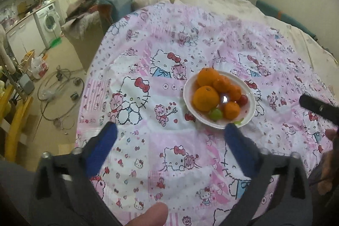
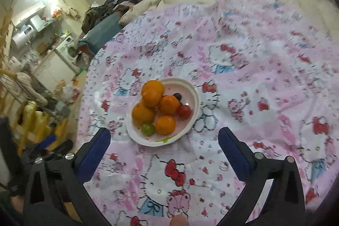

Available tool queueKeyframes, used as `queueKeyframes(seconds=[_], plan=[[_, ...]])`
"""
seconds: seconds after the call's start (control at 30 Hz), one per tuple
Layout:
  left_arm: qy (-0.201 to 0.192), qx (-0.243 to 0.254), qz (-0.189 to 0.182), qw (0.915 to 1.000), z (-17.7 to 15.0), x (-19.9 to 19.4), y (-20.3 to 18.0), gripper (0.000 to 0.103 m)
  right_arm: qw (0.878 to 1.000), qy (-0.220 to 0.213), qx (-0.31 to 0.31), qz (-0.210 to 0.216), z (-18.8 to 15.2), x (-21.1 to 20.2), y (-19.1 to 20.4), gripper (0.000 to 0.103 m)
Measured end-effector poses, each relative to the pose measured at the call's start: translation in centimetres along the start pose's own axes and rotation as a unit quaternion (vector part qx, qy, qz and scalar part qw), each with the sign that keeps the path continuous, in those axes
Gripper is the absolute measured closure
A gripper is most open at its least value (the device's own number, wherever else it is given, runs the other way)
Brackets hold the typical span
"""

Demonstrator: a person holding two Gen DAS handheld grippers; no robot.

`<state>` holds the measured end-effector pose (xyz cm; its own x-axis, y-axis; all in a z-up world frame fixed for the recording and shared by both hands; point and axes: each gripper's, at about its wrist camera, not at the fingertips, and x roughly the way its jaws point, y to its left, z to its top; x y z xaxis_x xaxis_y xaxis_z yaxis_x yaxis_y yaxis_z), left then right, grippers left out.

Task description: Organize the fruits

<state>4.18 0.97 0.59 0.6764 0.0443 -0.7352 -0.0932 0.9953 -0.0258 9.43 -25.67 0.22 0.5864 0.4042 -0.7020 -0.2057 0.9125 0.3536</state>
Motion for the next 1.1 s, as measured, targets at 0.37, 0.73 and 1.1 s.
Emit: queueKeyframes(seconds=[0.37, 0.73, 1.1], plan=[[-0.042, -0.003, -0.004, 0.9991, -0.9, -0.4, -1.5, 0.0, 0.994, -0.078, -0.05, -0.064, -3.4, -2.2, 2.4, 0.0], [-0.041, -0.008, -0.014, 0.999, -0.7, 0.2, -1.8, 0.0, 0.991, -0.071, -0.075, -0.083, -3.5, -0.8, 2.9, 0.0], [-0.042, -0.016, -0.021, 0.9988, -0.9, 0.0, -1.2, 0.0, 0.988, -0.08, -0.093, -0.089, -3.6, -0.9, 3.8, 0.0]])
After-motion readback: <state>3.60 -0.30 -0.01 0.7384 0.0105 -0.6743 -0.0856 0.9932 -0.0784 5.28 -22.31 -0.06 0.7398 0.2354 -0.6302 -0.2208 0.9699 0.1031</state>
